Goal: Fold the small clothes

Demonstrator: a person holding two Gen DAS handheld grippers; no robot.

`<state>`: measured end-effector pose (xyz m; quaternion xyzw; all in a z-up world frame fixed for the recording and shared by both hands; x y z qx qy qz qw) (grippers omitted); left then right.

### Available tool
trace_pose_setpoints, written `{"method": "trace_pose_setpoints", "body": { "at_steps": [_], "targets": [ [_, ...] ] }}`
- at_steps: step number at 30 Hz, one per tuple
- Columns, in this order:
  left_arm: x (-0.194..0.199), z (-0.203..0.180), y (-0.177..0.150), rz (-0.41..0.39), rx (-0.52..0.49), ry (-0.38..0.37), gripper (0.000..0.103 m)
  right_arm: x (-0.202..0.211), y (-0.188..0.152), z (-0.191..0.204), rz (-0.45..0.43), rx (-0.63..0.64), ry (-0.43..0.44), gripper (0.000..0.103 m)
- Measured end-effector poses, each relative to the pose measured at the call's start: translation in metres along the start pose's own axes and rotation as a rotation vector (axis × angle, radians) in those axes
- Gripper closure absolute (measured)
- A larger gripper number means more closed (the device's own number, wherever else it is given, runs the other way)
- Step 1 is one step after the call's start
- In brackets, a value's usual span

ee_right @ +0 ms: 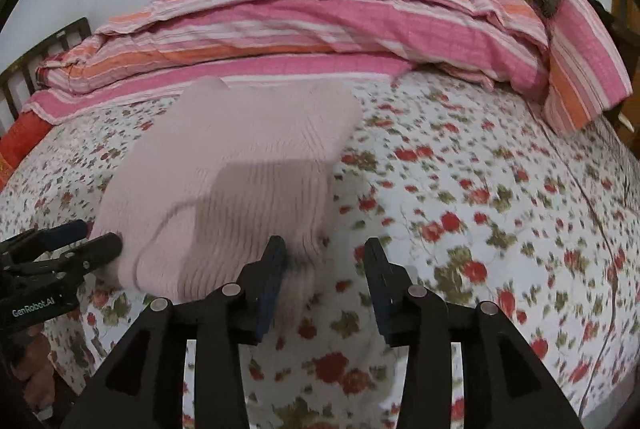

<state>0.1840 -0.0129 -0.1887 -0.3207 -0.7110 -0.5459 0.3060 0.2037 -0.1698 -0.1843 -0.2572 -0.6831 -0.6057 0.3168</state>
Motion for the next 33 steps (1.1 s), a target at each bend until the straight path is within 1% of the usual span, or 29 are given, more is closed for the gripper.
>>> {"method": "trace_pose_setpoints", "body": {
  "at_steps": [2,4,6,7,9,12,15,17,20,23,26,29,33],
  "targets": [
    [0.011,-0.003,-0.001,-0.01,-0.009,0.004,0.029,0.008,-0.003,-0.004,0.009,-0.029,-0.001,0.063],
    [0.021,-0.006,0.0,-0.018,-0.011,0.008,0.03,0.019,-0.003,-0.005,-0.001,-0.039,-0.014,0.06],
    [0.035,-0.01,0.001,-0.035,-0.015,0.013,0.03,0.035,-0.001,-0.006,-0.012,-0.044,-0.037,0.046],
    [0.043,-0.012,0.002,-0.048,-0.018,0.012,0.03,0.044,0.0,-0.006,-0.022,-0.047,-0.05,0.043],
    [0.059,-0.015,0.004,-0.074,-0.018,0.014,0.027,0.063,0.003,-0.008,-0.053,-0.054,-0.074,0.031],
    [0.086,-0.018,0.005,-0.121,-0.013,0.008,0.022,0.093,0.004,-0.007,-0.094,-0.051,-0.096,0.024],
    [0.111,-0.021,0.003,-0.165,-0.018,0.017,0.017,0.116,0.003,-0.004,-0.124,-0.046,-0.084,0.018],
    [0.124,-0.022,0.0,-0.185,-0.025,0.023,0.016,0.129,0.0,-0.001,-0.142,-0.043,-0.079,0.013],
    [0.139,-0.021,-0.008,-0.198,-0.028,0.025,0.012,0.146,-0.005,0.002,-0.157,-0.041,-0.086,0.012],
    [0.15,-0.024,-0.017,-0.208,-0.031,0.019,0.012,0.162,-0.013,0.005,-0.163,-0.044,-0.077,0.004],
    [0.161,-0.028,-0.022,-0.224,-0.036,0.021,0.012,0.177,-0.017,0.009,-0.19,-0.022,-0.085,0.001],
    [0.169,-0.029,-0.025,-0.237,-0.032,0.023,0.011,0.189,-0.019,0.011,-0.205,-0.021,-0.079,0.0],
    [0.174,-0.03,-0.027,-0.248,-0.037,0.032,0.011,0.192,-0.019,0.009,-0.208,-0.036,-0.083,0.0]
  ]
}}
Point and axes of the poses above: each gripper's, at about its wrist camera, not at the fingertips, and x roughly against the way its jaws point, z to its left, y to its top, the point moved 6 cm from there along -x, roughly the way its jaws point, and after that the axes turned 12 degrees about x, right-handed, at the moved point
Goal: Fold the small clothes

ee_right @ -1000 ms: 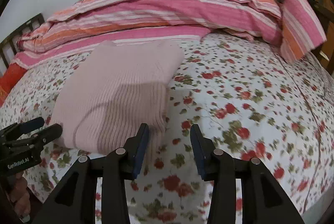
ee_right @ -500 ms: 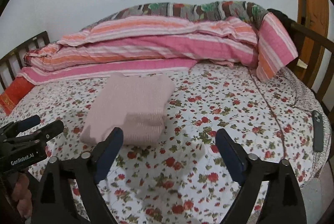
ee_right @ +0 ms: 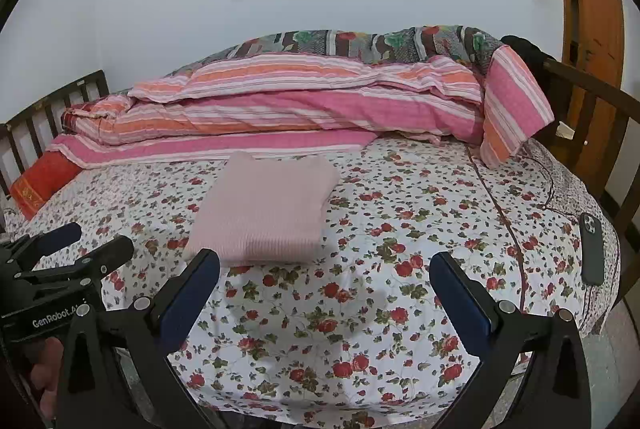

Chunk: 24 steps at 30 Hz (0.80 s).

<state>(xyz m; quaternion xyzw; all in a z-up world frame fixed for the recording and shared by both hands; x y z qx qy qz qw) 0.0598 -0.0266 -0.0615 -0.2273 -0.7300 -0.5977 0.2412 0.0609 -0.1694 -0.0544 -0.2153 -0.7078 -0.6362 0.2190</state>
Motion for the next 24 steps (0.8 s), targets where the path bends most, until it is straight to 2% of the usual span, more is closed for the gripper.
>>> {"method": "trace_pose_setpoints", "body": {
  "at_steps": [24],
  "targets": [
    [0.0,-0.01,-0.004,-0.006,-0.019,-0.008,0.011,-0.002,-0.007,-0.009,-0.003,-0.018,-0.031,0.0]
  ]
}}
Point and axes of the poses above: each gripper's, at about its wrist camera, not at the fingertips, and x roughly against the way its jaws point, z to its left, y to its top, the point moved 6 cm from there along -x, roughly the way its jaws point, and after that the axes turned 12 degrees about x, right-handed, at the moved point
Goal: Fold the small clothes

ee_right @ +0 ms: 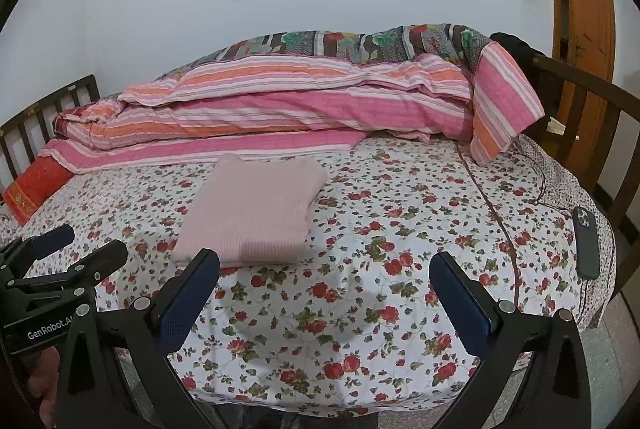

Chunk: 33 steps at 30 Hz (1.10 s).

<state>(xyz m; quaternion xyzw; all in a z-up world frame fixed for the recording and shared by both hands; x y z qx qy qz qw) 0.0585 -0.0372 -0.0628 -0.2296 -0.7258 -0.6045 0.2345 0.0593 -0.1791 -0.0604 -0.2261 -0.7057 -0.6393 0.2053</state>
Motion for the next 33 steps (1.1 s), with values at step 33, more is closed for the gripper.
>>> {"method": "trace_pose_setpoints", "body": {
  "at_steps": [33],
  "targets": [
    [-0.001,0.0015,-0.0003,0.0,-0.001,-0.001,0.011,-0.0048,-0.0034,0.0019,0.011,-0.003,0.002,0.0]
  ]
}}
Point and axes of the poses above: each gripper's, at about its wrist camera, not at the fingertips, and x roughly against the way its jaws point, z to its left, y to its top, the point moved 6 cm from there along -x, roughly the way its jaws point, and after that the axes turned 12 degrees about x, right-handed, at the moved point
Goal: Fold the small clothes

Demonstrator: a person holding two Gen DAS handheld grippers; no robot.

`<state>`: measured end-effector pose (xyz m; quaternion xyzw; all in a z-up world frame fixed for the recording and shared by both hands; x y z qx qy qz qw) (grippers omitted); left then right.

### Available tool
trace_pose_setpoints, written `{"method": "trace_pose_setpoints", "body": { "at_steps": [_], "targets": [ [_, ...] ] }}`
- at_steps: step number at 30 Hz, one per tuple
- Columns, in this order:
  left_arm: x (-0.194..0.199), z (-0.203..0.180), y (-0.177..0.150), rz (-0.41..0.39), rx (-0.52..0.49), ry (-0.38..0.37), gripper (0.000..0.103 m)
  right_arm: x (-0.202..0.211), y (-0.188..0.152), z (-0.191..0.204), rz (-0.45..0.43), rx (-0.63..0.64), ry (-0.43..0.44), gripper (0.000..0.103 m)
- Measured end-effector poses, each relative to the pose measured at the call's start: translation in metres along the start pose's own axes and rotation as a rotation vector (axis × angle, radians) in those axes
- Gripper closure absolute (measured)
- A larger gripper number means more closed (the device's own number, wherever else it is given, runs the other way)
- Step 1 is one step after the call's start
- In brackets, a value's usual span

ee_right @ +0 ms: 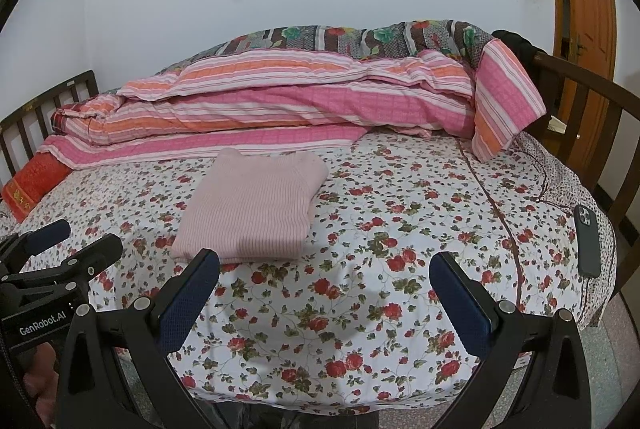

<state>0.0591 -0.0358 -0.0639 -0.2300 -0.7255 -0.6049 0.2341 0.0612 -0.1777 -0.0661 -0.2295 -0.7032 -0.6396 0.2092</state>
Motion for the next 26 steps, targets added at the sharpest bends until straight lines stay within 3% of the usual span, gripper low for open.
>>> {"method": "trace_pose_setpoints", "body": {
  "at_steps": [26],
  "targets": [
    [-0.0004,0.0043,0.0048,-0.01,0.0,-0.004,0.011,-0.0009,0.001,0.0005,0.001,0.003,0.001,0.0]
  ]
}}
Point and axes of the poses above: each gripper's, at about its wrist camera, not at the fingertips, and x roughly against the way its jaws point, z to its left, y to its top, the point moved 6 cm from there along -x, roughly the way its jaws point, and after that the axes turned 12 degrees about x, right-handed, at the moved point
